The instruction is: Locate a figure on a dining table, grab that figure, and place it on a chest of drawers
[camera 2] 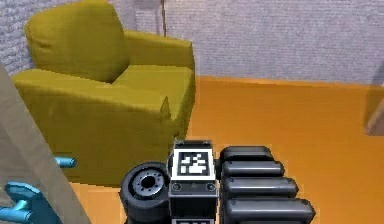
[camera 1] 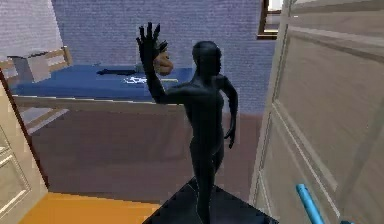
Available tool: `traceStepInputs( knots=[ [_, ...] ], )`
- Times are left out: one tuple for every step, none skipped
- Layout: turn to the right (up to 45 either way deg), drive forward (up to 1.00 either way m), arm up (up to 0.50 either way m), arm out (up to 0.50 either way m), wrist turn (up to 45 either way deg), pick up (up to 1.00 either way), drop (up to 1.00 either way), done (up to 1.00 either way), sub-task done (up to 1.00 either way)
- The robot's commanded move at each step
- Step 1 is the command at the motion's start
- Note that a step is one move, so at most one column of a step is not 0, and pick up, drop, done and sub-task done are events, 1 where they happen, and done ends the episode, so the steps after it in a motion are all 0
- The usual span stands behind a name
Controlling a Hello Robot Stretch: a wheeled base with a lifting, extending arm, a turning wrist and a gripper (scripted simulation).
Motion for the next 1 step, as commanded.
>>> traceStepInputs(
  knots=[
    [0.0,0.05,0.0,0.0,0.0,0.0,0.0,0.0,0.0]
  ],
)
